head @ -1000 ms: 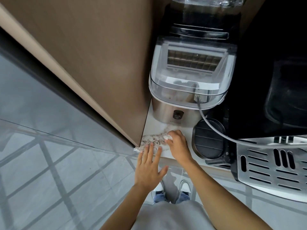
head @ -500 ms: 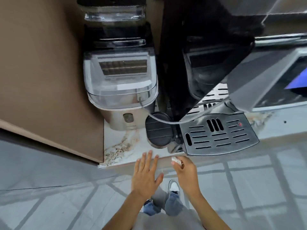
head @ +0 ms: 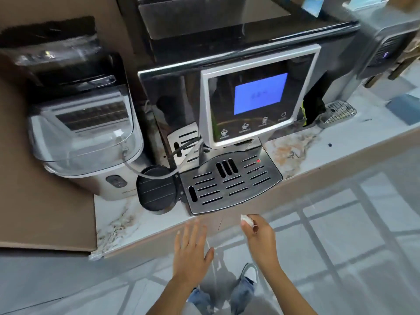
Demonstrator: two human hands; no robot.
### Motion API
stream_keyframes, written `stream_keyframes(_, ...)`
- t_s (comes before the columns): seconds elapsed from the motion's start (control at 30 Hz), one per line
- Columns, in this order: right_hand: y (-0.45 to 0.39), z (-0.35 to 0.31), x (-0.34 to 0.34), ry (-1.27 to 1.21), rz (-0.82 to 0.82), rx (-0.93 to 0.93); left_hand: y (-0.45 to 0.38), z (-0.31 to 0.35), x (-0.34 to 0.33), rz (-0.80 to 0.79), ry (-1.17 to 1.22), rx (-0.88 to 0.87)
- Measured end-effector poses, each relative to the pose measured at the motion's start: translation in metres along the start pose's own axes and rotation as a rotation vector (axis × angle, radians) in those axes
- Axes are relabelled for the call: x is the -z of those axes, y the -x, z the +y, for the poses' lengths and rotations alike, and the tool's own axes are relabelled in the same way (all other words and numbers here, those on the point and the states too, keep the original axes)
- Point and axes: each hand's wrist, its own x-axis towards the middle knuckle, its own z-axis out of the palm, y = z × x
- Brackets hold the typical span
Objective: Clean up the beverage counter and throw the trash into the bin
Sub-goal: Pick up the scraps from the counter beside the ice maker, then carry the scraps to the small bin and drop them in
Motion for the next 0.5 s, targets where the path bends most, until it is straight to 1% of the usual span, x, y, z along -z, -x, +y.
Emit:
stream_keyframes(0.17, -0.021, 0.013, 0.04, -0.024, -0.016, -0.007, -0.016, 0.037, 0.006, 0.077, 0.019, 0.022)
stream_keyframes(0.4, -0.059, 0.031, 0.104, -0.049, 0.026, -0.001, -0.056, 0.1, 0.009, 0.062, -0.017, -0.007)
stream_keyframes(0.5, -0.073, 0.04, 0.132, -0.063, 0.04, -0.011, -0.074, 0.128, 0.013, 0.067, -0.037, -0.052)
